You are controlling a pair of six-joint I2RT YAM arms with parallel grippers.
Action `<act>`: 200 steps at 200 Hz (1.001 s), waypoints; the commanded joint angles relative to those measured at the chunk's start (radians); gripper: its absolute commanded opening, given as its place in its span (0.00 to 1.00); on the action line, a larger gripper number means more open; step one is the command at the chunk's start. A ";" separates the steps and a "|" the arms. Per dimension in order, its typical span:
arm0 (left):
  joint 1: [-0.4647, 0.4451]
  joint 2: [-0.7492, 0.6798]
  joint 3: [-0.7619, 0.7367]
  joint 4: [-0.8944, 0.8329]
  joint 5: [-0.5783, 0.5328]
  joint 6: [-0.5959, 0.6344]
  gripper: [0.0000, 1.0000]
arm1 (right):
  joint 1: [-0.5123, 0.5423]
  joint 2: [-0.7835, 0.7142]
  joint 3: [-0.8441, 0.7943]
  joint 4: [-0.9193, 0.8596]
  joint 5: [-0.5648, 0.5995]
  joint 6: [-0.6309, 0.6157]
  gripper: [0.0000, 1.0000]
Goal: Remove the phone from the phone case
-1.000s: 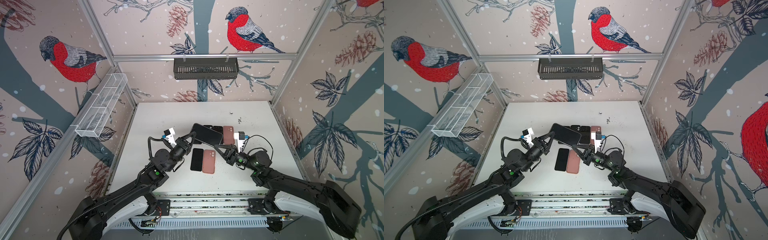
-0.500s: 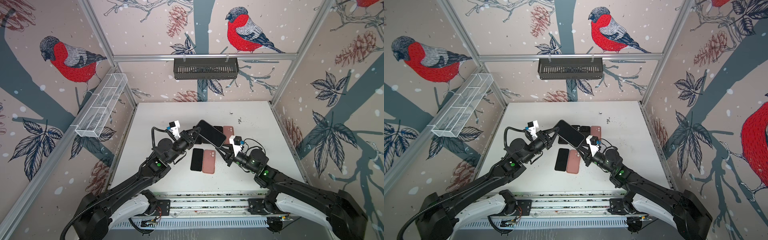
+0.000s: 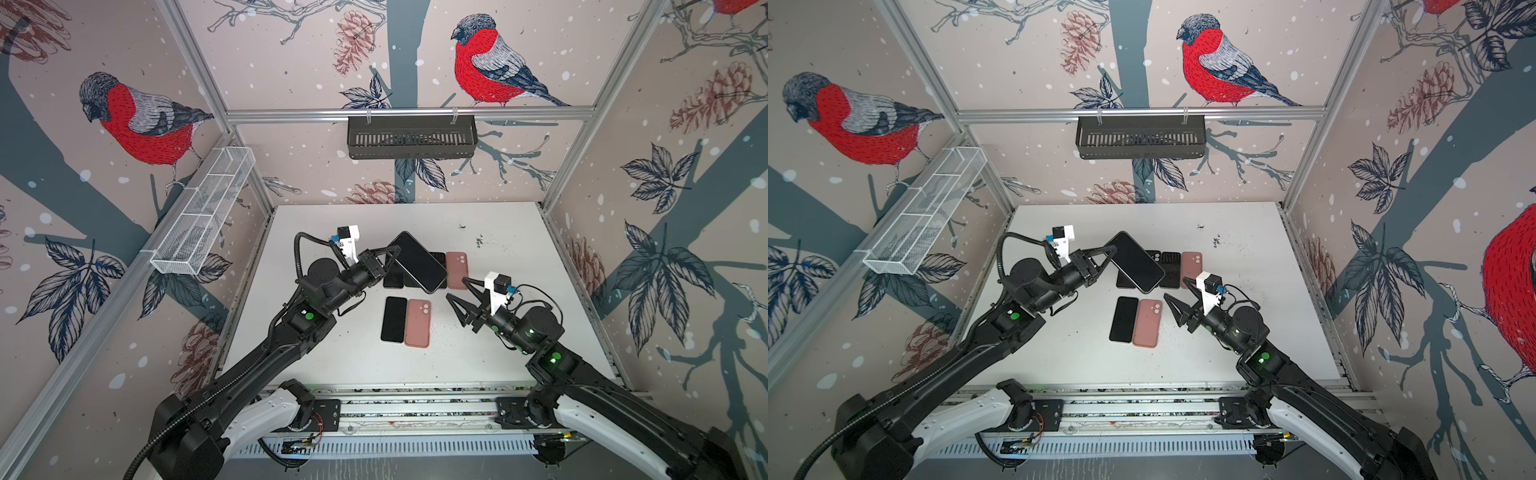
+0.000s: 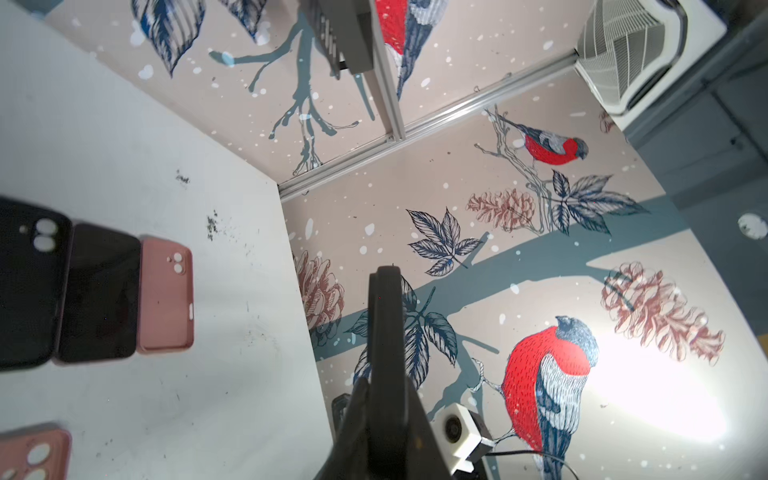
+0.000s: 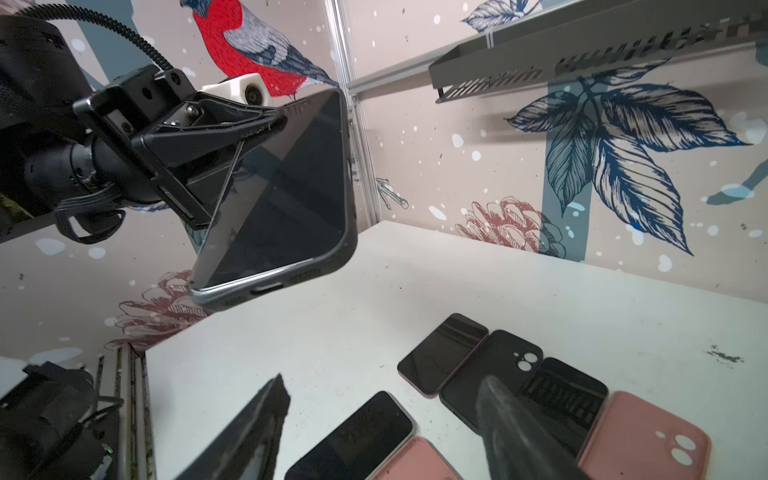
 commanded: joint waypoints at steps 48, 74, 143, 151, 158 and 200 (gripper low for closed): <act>0.015 0.127 0.348 -0.592 0.267 0.802 0.00 | 0.023 0.010 0.151 -0.325 -0.178 -0.283 0.74; 0.013 0.119 0.385 -0.667 0.384 0.961 0.00 | 0.039 0.046 0.188 -0.408 -0.154 -0.377 0.73; 0.013 0.041 0.338 -0.669 0.547 1.067 0.00 | 0.099 0.212 0.249 -0.436 -0.303 -0.515 0.59; 0.013 0.037 0.332 -0.662 0.558 1.066 0.00 | 0.103 0.207 0.241 -0.414 -0.328 -0.526 0.59; 0.013 0.035 0.331 -0.661 0.562 1.070 0.00 | 0.105 0.201 0.237 -0.402 -0.347 -0.533 0.59; 0.013 0.023 0.324 -0.642 0.587 1.066 0.00 | 0.108 0.186 0.238 -0.388 -0.377 -0.560 0.55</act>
